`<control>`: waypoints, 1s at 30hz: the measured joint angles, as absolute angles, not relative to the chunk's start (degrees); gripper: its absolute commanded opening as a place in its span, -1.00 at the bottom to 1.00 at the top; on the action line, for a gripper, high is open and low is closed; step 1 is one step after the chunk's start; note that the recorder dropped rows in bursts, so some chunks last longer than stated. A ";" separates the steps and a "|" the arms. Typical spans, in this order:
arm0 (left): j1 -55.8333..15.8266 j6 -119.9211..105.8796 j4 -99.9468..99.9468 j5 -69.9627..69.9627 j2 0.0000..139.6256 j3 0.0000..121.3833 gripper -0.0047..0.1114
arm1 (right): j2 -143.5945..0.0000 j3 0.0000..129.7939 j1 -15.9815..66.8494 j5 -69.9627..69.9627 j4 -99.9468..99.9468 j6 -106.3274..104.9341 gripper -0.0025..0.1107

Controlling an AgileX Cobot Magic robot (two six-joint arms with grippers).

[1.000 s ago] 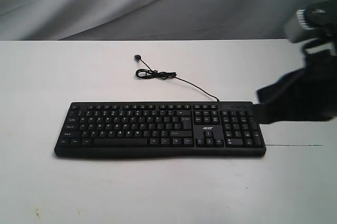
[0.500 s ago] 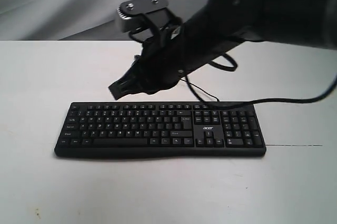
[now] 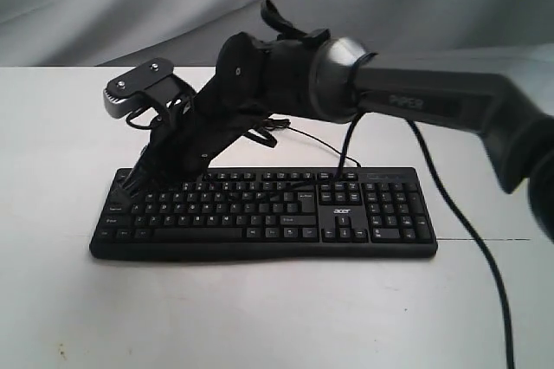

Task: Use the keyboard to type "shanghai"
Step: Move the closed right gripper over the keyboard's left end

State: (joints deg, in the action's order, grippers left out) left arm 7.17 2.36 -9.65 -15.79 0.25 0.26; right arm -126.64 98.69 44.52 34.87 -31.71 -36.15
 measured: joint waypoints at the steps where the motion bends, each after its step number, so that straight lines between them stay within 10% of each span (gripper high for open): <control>1: 7.17 2.36 -9.65 -15.79 0.25 0.26 -0.92 | -127.70 99.73 44.64 34.74 -31.71 -36.97 -0.96; 30: 7.17 2.36 -9.65 -15.79 0.25 0.26 -0.92 | -135.83 101.70 45.87 23.02 -36.04 -56.02 -0.96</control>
State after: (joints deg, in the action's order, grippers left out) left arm 7.17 2.36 -9.65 -15.79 0.25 0.26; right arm -135.83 101.70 45.87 23.02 -36.04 -56.02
